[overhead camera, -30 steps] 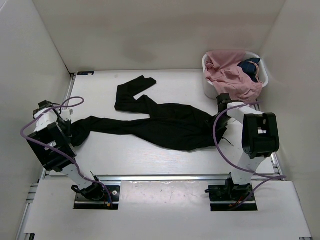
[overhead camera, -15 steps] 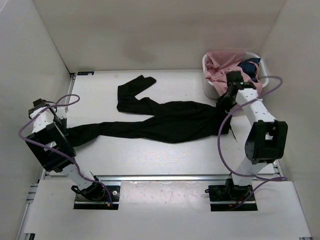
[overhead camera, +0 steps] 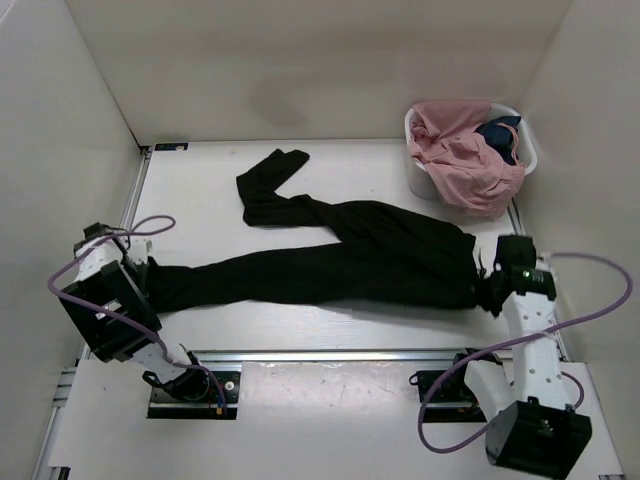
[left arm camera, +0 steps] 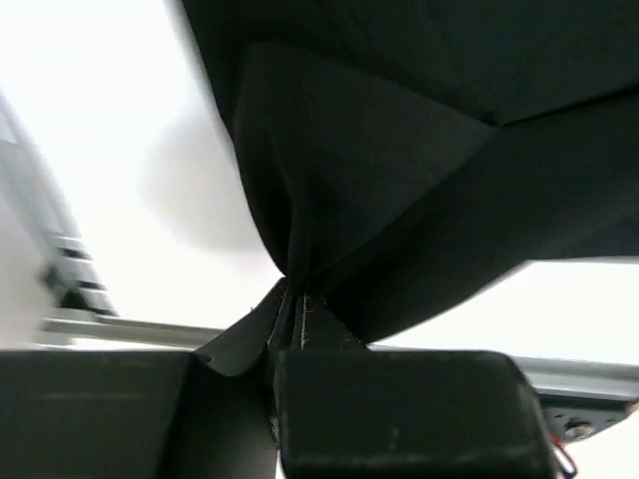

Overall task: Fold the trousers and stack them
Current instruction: Flatten the trousers out

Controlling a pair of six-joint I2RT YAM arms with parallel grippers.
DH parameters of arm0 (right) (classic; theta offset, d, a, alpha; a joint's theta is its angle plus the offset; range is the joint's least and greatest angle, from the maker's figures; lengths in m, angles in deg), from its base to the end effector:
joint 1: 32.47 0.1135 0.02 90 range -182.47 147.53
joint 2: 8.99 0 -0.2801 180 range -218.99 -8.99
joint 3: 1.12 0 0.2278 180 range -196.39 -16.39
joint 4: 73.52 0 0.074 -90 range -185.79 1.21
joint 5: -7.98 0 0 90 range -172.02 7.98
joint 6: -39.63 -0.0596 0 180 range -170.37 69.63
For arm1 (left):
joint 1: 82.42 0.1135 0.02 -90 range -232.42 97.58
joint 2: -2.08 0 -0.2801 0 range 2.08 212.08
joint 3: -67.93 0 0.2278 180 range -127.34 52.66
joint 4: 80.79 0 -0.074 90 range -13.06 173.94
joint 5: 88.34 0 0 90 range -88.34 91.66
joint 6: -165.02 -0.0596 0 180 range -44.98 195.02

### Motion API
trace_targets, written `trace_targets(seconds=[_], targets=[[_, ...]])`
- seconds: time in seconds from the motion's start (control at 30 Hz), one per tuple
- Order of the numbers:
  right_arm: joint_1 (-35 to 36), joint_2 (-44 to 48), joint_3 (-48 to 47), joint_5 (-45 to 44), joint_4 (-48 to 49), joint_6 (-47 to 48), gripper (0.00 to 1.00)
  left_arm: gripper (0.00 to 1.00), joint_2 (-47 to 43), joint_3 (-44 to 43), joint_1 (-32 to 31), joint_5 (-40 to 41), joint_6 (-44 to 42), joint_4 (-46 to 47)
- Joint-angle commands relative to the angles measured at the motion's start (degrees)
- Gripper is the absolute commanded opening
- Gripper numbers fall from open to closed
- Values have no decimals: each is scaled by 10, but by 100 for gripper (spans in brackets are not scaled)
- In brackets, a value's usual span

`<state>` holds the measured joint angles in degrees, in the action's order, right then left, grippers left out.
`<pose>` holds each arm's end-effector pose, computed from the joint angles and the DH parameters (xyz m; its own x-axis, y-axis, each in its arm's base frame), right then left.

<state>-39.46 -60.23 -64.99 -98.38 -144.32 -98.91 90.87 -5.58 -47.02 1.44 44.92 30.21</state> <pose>0.1331 -0.0332 0.2703 -0.3603 0.7686 -0.5285 0.8069 0.5411 0.2368 0.2016 0.1430 0.2006 -0.9921 -0.0898 -0.0881 -0.0941 0.9945 0.0467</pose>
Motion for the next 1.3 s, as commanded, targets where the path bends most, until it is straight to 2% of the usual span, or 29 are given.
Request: trace_targets(seconds=[0.0, 0.17, 0.3, 0.4, 0.5, 0.73, 0.8, 0.9, 1.03, 1.07, 1.1, 1.17, 1.27], targets=[[-49, 47, 102, -6, -28, -36, 0, 14, -20, 57, -2, 36, -23, 22], [-81, 75, 175, 2, -28, -51, 0, 14, -26, 91, -2, 78, -29, 40], [-87, 69, 175, -35, -28, -51, 0, 14, -32, 98, 4, 95, -34, 46], [-113, 58, 159, -60, -28, -46, 0, 14, -38, 81, 31, 102, -41, 60], [-140, 58, 151, -70, -35, -33, 0, 14, -33, 70, 50, 107, -52, 60], [-147, 53, 156, -77, -35, -53, 0, 14, -27, 92, 77, 118, -71, 66], [-147, 53, 156, -77, -41, -53, 0, 23, -27, 108, 83, 124, -77, 66], [-147, 47, 151, -95, -53, -60, 0, 32, -34, 115, 107, 124, -90, 66], [-147, 47, 145, -108, -64, -67, 10, 38, -49, 96, 143, 129, -110, 66], [-147, 42, 145, -108, -64, -67, 19, 40, -57, 89, 143, 135, -118, 66], [-147, 42, 145, -108, -64, -67, 22, 42, -63, 82, 150, 135, -127, 59], [-147, 42, 145, -108, -64, -61, 33, 44, -85, 56, 151, 99, -143, 32], [-147, 42, 138, -103, -64, -47, 38, 54, -104, 16, 151, 17, -157, -29]])
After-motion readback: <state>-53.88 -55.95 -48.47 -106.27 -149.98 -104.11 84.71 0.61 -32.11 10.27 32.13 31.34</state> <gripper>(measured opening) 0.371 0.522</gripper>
